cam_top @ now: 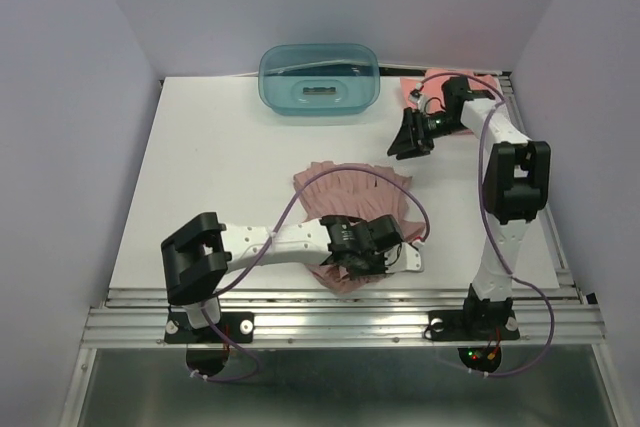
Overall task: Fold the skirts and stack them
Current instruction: Fold the skirt
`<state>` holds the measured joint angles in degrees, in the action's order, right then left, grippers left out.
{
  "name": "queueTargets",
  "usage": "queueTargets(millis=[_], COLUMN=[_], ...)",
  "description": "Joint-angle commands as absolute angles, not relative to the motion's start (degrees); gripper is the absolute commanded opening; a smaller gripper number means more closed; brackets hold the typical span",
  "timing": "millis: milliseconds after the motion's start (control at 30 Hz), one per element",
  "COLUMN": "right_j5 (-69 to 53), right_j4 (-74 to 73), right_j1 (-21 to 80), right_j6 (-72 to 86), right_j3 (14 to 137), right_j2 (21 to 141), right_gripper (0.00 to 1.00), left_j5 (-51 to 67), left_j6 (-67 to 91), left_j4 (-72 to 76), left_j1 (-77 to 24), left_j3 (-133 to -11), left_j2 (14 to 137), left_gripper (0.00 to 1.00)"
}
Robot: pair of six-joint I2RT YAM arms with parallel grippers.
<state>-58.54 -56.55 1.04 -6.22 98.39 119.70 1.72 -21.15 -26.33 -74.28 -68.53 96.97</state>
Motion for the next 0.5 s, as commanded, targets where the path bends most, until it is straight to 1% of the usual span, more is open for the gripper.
queueTargets(millis=[0,67,200,267,300,400,467], right_j5=[-48.0,-45.3,-44.6,-43.4,-42.7,-43.0,-44.1], right_j4=[-51.5,-49.2,-48.9,-49.5,-49.9,-50.7,-50.6], right_j1=[8.1,11.8,17.5,19.5,21.2,23.2,24.5], right_j6=[-4.0,-5.1,-10.4,-13.9,-14.9,-19.2,-21.3], right_j3=[103.6,103.0,101.6,100.2,99.4,94.9,90.8], right_j2=[122.4,123.9,126.4,127.2,127.6,126.8,125.7], right_gripper=[0.62,0.61,0.59,0.55,0.49,0.43,0.41], left_j5=[11.1,13.6,17.6,19.6,20.7,22.9,24.0], left_j6=[-24.3,-25.5,-26.1,-26.6,-27.1,-28.8,-30.0], left_j4=[-34.2,-37.2,-42.1,-44.6,-45.3,-48.7,-51.5], left_j1=[-74.7,-74.7,-74.5,-74.1,-73.9,-72.1,-69.5], left_j3=[-74.0,-76.4,-80.9,-83.1,-83.8,-87.5,-91.0], left_j2=[94.1,94.6,96.3,96.7,96.8,97.3,98.0], left_gripper=[0.0,0.0,0.0,0.0,0.0,0.0,0.0])
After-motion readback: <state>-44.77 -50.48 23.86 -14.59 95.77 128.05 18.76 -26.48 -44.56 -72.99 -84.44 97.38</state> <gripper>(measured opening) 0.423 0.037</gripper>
